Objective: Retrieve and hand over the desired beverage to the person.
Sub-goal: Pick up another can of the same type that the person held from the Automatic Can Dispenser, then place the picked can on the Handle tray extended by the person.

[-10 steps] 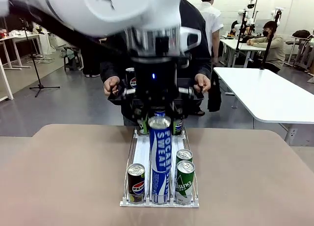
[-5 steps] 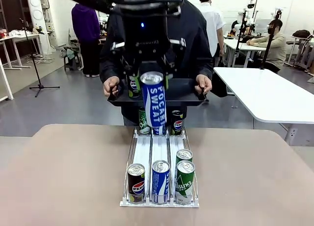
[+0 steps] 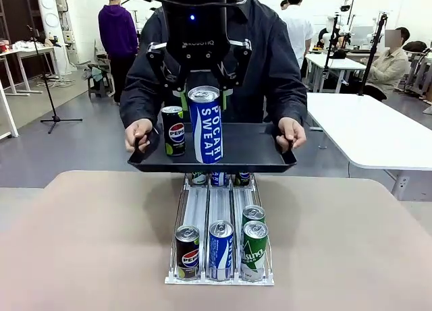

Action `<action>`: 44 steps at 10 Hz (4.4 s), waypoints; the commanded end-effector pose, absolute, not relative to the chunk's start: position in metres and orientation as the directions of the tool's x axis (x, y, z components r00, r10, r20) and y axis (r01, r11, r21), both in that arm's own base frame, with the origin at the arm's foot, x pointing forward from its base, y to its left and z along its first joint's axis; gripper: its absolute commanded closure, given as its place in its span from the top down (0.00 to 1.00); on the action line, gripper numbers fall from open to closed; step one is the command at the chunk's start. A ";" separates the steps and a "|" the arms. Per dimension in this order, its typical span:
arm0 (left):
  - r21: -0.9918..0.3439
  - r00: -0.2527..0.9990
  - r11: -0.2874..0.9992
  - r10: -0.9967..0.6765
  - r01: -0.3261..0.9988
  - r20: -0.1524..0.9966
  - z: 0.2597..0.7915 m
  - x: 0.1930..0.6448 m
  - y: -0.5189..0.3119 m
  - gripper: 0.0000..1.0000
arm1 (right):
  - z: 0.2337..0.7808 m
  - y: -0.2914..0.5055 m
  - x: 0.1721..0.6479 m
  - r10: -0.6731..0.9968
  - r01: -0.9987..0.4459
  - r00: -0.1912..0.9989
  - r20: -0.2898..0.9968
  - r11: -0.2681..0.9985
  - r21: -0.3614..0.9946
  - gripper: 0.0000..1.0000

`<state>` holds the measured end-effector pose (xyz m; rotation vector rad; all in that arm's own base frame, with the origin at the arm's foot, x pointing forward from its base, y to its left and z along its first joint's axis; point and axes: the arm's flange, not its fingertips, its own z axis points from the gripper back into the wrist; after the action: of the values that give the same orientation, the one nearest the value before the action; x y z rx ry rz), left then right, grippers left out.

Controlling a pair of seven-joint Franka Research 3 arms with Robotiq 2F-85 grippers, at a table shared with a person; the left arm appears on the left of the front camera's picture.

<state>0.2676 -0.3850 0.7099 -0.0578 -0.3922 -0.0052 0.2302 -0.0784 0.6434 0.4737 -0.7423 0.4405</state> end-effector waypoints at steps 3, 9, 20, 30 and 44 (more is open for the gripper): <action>-0.065 0.920 0.998 0.008 0.019 0.392 0.711 0.266 -0.384 0.02 | 0.642 -0.078 0.231 0.220 -0.560 0.646 0.731 0.787 0.258 1.00; -0.065 0.920 0.998 0.008 0.019 0.392 0.711 0.266 -0.384 0.02 | 0.642 -0.078 0.231 0.220 -0.560 0.646 0.731 0.787 0.258 1.00; -0.014 0.921 1.000 0.003 0.002 0.390 0.712 0.390 -0.416 0.58 | 0.642 -0.078 0.231 0.220 -0.560 0.646 0.731 0.787 0.258 1.00; -0.019 0.981 0.999 0.043 -0.040 0.188 0.673 0.473 -0.404 0.58 | 0.642 -0.078 0.231 0.220 -0.560 0.646 0.731 0.787 0.258 1.00; -0.042 0.987 0.999 0.015 -0.008 0.160 0.670 0.470 -0.397 1.00 | 0.642 -0.078 0.231 0.220 -0.560 0.646 0.731 0.787 0.258 1.00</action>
<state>0.4730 -0.4010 0.6622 -0.0408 -0.1626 0.0368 0.2301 -0.0785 0.6435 0.4736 -0.7426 0.4407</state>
